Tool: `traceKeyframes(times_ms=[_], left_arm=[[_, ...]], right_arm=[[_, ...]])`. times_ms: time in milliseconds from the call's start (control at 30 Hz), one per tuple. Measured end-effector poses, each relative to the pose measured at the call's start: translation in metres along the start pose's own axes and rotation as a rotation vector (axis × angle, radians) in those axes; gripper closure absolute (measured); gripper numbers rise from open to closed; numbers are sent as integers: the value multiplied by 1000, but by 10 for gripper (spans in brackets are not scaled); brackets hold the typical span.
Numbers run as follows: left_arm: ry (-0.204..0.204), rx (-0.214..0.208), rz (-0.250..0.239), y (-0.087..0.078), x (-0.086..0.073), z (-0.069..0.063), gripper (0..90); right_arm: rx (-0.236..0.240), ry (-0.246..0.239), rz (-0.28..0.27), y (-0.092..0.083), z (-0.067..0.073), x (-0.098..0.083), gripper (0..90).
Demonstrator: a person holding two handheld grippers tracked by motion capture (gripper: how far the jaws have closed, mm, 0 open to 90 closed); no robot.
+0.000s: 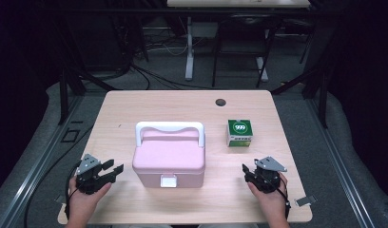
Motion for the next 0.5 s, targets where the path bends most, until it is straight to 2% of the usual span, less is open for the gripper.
traceKeyframes(times_ms=[167,300,500], left_arm=[[-14,-10,-6,-2,0,1,543],[-5,-12,-2,-2,1,1,545],[5,-14,4,-2,1,1,547]], right_arm=[[23,20,-16,-2,-1,0,475],[20,5,-22,-2,1,0,496],[40,27,-35,-3,-1,1,536]])
Point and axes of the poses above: each handheld gripper's, and its own axes: y roughly forward along the jaws, x roughly out of its top, z roughly to its left, the point moved 1 cm from there along y, roughly forward along the jaws, and after that the axes turned 3 degrees about -x, right-handed, at the moved point
